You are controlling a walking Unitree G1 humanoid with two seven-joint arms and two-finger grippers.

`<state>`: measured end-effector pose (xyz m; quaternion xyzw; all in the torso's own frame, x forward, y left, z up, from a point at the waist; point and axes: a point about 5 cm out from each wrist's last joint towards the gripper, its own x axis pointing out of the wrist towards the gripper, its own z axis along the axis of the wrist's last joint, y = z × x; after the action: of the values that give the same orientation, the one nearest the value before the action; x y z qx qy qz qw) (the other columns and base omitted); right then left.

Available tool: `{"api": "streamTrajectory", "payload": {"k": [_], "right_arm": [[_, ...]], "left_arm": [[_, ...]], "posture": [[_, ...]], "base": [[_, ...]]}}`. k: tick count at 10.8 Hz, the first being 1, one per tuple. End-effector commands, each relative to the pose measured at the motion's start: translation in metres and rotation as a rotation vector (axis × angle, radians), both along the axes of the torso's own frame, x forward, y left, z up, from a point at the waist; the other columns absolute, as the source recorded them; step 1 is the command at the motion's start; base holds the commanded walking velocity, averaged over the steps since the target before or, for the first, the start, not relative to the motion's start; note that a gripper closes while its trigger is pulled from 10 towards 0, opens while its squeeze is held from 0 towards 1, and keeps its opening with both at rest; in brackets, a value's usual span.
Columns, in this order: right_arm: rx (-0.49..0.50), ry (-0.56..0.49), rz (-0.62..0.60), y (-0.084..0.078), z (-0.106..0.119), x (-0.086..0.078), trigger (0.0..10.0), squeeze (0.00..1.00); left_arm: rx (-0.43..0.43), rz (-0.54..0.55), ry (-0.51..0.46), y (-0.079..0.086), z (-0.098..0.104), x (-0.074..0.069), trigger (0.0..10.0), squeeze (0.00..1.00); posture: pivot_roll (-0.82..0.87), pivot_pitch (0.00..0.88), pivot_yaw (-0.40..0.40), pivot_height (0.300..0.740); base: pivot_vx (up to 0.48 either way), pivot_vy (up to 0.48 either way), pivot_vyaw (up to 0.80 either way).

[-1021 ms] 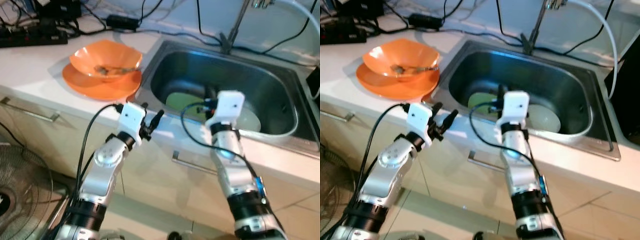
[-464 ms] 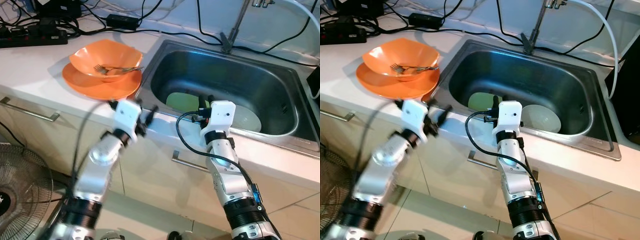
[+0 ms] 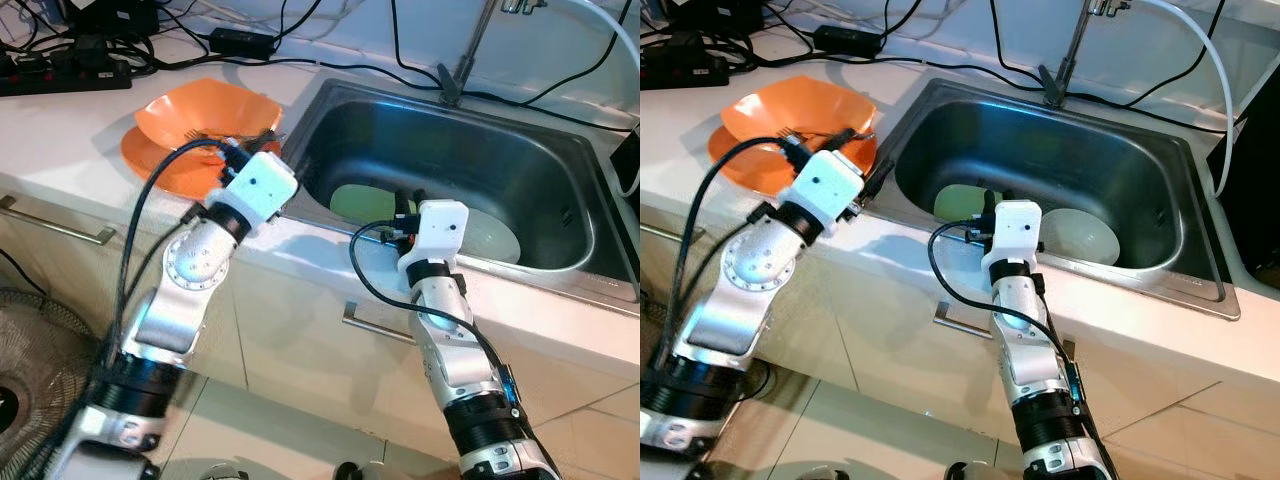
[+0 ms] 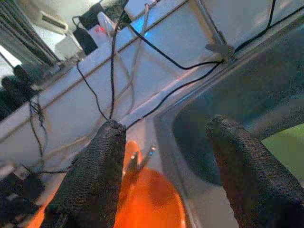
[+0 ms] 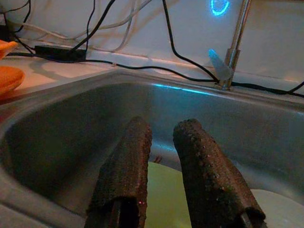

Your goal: Kitchen organization

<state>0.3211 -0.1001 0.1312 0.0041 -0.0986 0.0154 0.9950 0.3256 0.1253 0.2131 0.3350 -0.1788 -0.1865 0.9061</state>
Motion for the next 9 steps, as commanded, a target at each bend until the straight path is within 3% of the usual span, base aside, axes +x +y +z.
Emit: {"api": "streamTrajectory", "payload": {"k": [1, 2, 7, 9], "right_arm": [[-0.005, 0.026, -0.018, -0.004, -0.006, 0.0, 10.0, 0.0], [-0.005, 0.025, -0.02, -0.004, -0.005, 0.001, 10.0, 0.0], [-0.002, 0.026, -0.037, -0.008, -0.005, 0.001, 10.0, 0.0], [-0.004, 0.027, -0.035, -0.007, -0.005, 0.001, 10.0, 0.0]], "left_arm": [[0.109, 0.041, -0.002, -0.002, -0.006, 0.005, 10.0, 1.0], [0.133, 0.066, 0.0, 0.001, -0.009, 0.007, 10.0, 0.0], [0.166, 0.182, -0.036, 0.017, 0.004, 0.026, 10.0, 0.0], [0.21, 0.206, 0.005, 0.02, -0.001, 0.034, 10.0, 0.0]], "posture": [[0.03, 0.062, -0.089, 0.74], [0.03, 0.062, -0.089, 0.74], [0.02, 0.067, -0.089, 0.74], [0.02, 0.068, -0.089, 0.74]], "base": [[0.0, 0.0, 0.0], [0.0, 0.0, 0.0], [0.0, 0.0, 0.0], [0.0, 0.0, 0.0]]}}
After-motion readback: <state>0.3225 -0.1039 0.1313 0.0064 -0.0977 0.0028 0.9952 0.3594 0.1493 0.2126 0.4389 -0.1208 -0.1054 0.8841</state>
